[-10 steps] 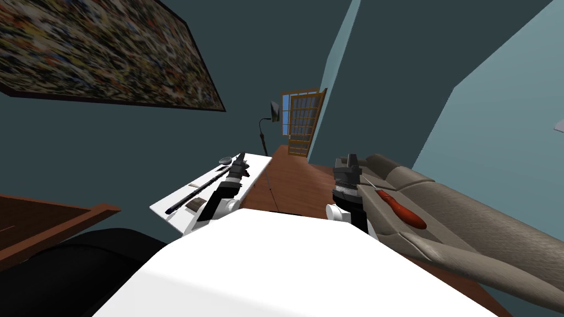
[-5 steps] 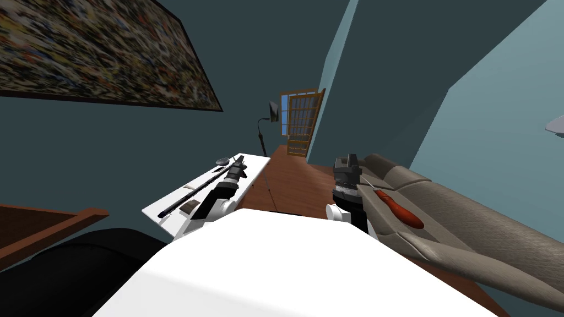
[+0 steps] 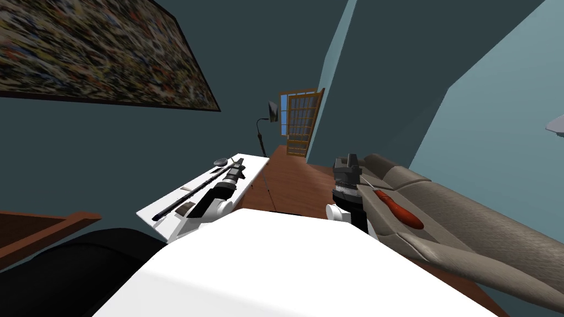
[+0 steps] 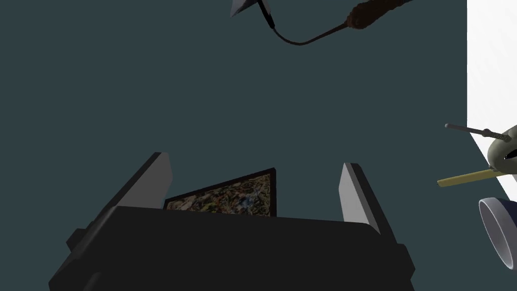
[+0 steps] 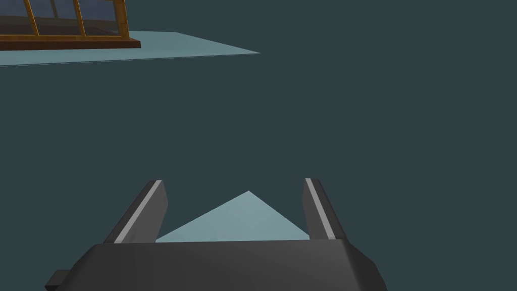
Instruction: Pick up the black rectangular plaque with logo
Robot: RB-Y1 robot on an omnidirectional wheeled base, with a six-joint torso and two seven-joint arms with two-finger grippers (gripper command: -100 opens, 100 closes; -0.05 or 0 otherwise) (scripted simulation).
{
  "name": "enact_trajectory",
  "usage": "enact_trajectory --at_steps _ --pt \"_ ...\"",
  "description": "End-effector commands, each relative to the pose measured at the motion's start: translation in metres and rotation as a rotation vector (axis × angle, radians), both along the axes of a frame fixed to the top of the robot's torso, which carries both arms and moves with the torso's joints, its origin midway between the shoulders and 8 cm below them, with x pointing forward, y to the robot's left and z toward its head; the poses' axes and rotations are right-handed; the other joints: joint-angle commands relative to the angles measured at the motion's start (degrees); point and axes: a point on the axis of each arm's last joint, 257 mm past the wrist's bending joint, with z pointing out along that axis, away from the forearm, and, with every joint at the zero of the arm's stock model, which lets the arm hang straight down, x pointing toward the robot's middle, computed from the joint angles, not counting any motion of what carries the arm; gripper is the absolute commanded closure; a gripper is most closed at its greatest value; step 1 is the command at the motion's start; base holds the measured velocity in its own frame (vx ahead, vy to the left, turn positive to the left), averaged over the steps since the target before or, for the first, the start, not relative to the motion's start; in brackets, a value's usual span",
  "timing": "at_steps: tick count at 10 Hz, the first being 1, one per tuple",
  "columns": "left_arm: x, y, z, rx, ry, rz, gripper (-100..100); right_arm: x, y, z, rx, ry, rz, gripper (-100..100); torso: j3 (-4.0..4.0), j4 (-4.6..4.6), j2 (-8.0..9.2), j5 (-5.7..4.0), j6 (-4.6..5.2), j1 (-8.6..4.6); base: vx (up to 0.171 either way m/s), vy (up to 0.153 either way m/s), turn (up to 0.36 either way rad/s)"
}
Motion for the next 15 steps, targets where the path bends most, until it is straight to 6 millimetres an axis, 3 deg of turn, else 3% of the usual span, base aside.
enact_trajectory --at_steps 1,8,10,13,15 --pt "-0.003 0.01 -0.01 0.001 0.049 0.016 -100 0.0 0.0 0.0 0.0 0.0 0.0 0 0.0 0.0 0.0 0.0 0.0 0.0 0.037 -0.024 -0.03" --pt "-0.017 0.041 -0.056 -0.017 0.254 0.061 -100 0.0 0.0 0.0 0.0 0.0 0.0 0 -0.03 -0.01 -0.06 0.0 0.0 -0.01 0.04 -0.021 -0.011" --pt "-0.019 0.042 -0.066 -0.024 0.291 0.064 -100 0.0 0.0 0.0 0.0 0.0 0.0 0 -0.07 -0.03 -0.12 0.0 0.0 -0.01 0.037 -0.014 -0.002" --pt "-0.033 0.059 -0.087 -0.036 0.395 0.081 -100 0.0 0.0 0.0 0.0 0.0 0.0 0 -0.04 -0.02 -0.07 0.0 0.0 0.01 0.048 -0.015 -0.013" --pt "-0.036 0.059 -0.098 -0.044 0.437 0.084 -100 0.0 0.0 0.0 0.0 0.0 0.0 0 -0.09 -0.03 -0.15 0.0 0.0 0.01 0.041 -0.009 -0.001"
